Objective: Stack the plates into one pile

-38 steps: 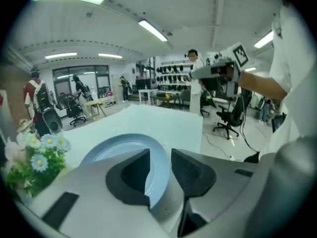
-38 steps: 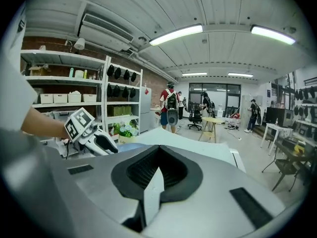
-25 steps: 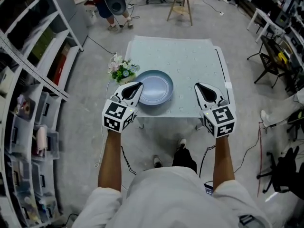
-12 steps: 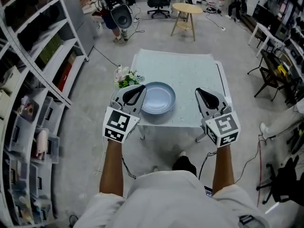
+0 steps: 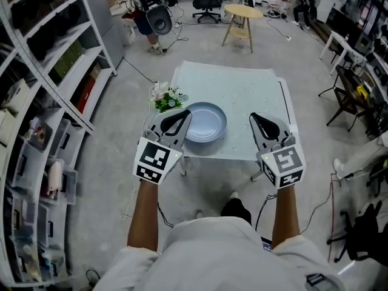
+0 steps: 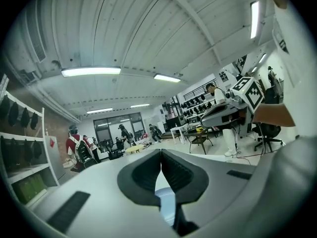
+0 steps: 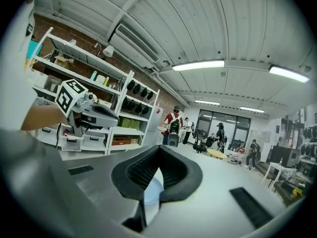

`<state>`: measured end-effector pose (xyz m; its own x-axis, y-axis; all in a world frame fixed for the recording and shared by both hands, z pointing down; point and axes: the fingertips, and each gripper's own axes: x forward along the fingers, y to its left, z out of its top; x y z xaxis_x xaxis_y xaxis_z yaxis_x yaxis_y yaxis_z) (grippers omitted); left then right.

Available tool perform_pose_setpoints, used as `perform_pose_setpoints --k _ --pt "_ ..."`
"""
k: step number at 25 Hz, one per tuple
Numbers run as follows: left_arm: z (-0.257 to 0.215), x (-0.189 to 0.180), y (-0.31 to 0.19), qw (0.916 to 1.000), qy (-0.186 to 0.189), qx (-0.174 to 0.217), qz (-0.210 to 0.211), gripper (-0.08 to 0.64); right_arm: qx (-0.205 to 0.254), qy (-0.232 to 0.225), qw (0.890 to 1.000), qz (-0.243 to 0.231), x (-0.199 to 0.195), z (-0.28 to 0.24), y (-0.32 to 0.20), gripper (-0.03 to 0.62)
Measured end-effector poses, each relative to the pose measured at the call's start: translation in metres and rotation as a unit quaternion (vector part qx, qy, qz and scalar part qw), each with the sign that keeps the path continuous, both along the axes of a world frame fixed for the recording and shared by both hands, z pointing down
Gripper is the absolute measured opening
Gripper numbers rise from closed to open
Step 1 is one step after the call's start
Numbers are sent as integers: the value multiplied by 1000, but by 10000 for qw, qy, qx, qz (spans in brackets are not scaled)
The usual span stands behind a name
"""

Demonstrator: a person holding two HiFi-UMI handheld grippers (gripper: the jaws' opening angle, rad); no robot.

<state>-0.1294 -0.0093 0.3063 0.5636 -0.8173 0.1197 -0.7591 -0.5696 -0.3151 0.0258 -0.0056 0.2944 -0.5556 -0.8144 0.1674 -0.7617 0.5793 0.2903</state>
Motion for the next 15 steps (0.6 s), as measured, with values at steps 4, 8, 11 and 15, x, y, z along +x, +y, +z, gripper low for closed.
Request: perform_pose_setpoints --k 4,8,11,15 --pt "4 0 7 10000 6 -37 8 20 -16 -7 10000 22 -1 2 5 11" --pt "8 1 7 10000 -10 -82 9 20 -26 45 10000 29 0 7 4 11" --pt "12 1 7 9999 -37 -116 22 20 -43 55 10000 28 -2 10 3 11" --pt "17 -1 8 9999 -56 -138 20 20 -34 86 9999 52 -1 16 2 11"
